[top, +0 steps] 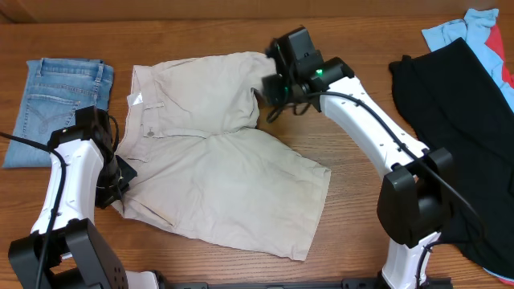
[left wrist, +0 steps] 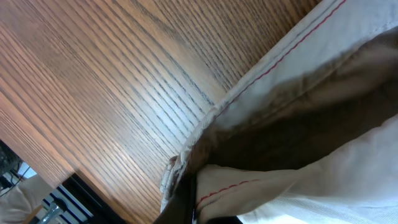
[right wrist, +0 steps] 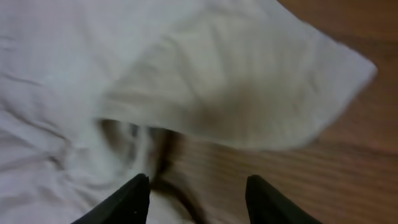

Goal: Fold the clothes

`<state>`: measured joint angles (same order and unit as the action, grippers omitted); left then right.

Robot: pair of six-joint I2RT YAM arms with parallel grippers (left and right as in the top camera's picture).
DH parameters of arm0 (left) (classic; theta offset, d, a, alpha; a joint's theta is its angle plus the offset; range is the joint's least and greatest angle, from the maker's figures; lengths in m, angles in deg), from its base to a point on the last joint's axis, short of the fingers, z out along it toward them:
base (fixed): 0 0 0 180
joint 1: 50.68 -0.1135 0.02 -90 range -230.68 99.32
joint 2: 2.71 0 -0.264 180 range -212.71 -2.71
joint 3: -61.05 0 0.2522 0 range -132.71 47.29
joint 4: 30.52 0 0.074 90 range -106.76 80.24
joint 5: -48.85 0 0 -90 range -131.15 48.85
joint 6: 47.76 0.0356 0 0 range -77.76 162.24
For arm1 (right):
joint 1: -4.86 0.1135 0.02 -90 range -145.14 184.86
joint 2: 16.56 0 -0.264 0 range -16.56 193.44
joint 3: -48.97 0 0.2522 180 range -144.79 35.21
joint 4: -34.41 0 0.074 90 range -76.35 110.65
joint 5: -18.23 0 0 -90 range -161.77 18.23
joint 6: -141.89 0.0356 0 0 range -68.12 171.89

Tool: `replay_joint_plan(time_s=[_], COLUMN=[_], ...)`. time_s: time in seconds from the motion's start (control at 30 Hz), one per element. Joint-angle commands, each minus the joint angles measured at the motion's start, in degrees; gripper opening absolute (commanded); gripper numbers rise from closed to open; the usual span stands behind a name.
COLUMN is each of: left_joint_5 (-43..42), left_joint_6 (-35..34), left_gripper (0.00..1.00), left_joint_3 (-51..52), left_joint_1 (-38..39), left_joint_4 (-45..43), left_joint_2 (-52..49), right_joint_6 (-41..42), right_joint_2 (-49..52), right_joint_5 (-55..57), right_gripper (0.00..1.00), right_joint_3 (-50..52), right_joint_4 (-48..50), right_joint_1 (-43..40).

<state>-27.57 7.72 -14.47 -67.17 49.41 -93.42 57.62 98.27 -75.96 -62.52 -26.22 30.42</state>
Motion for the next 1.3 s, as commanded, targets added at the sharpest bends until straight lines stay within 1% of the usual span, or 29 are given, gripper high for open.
replay_joint_plan(time_s=[0.0,0.03,0.07,0.13,0.17,0.2,0.33,0.5,0.63,0.83,0.87,0.9,0.97,1.03,1.07,1.17,1.27], left_joint_5=[1.4,1.4,1.4,1.4,1.4,1.4,1.4,1.4,1.4,1.4,1.4,1.4,1.4,1.4,1.4,1.4,1.4], left_joint_6=[-0.2,-0.2,-0.2,-0.2,-0.2,-0.2,-0.2,-0.2,-0.2,-0.2,-0.2,-0.2,-0.2,-0.2,-0.2,-0.2,-0.2], left_gripper=[0.06,0.05,0.05,0.06,0.06,0.06,0.06,0.06,0.06,0.06,0.06,0.06,0.06,0.06,0.06,0.06,0.06], left_joint_3=[-0.2,-0.2,-0.2,-0.2,-0.2,-0.2,-0.2,-0.2,-0.2,-0.2,-0.2,-0.2,-0.2,-0.2,-0.2,-0.2,-0.2], left_joint_1=[0.0,0.0,0.0,0.0,0.0,0.0,0.0,0.0,0.0,0.0,0.0,0.0,0.0,0.0,0.0,0.0,0.0], left_joint_4=[-0.2,-0.2,-0.2,-0.3,-0.4,-0.5,-0.6,-0.7,-1.1,-1.1,-1.1,-1.1,-1.1,-1.1,-1.1,-1.1,-1.1], left_joint_2=[0.9,0.9,0.9,0.9,0.9,0.9,0.9,0.9,0.9,0.9,0.9,0.9,0.9,0.9,0.9,0.9,0.9], right_joint_6=[1.3,2.5,4.0,6.4,6.2,5.4,-3.6,-6.5,-7.7,-7.6,-7.5,-7.4,-5.1,-2.2,-1.9,-2.9,-5.9], right_joint_2=[0.4,0.4,0.4,0.4,0.4,0.4,0.4,0.4,1.4,5.4,5.7,5.8,5.8,5.6,5.3,3.7,2.1], right_joint_5=[5.9,6.0,6.1,5.1,3.6,1.4,-9.3,-9.1,-8.8,-6.7,-5.3,-3.6,1.1,7.1,9.3,12.4,13.2], right_gripper=[0.57,0.62,0.64,0.65,0.65,0.66,0.67,0.72,0.81,0.82,0.79,0.73,0.52,0.25,0.15,0.06,0.04], right_joint_3=[2.4,3.5,4.5,7.4,8.8,10.5,17.2,21.6,22.5,22.4,22.4,22.4,22.4,21.7,21.1,18.1,13.0], right_joint_4=[-1.9,-1.8,-1.5,0.7,2.4,4.9,14.6,23.2,28.7,34.9,35.9,36.9,38.9,39.5,39.0,36.3,33.6], right_joint_1=[-3.6,-4.5,-5.3,-7.3,-8.0,-8.7,-9.5,-8.2,-6.5,-5.0,-4.9,-4.9,-4.9,-4.9,-5.1,-5.8,-7.3])
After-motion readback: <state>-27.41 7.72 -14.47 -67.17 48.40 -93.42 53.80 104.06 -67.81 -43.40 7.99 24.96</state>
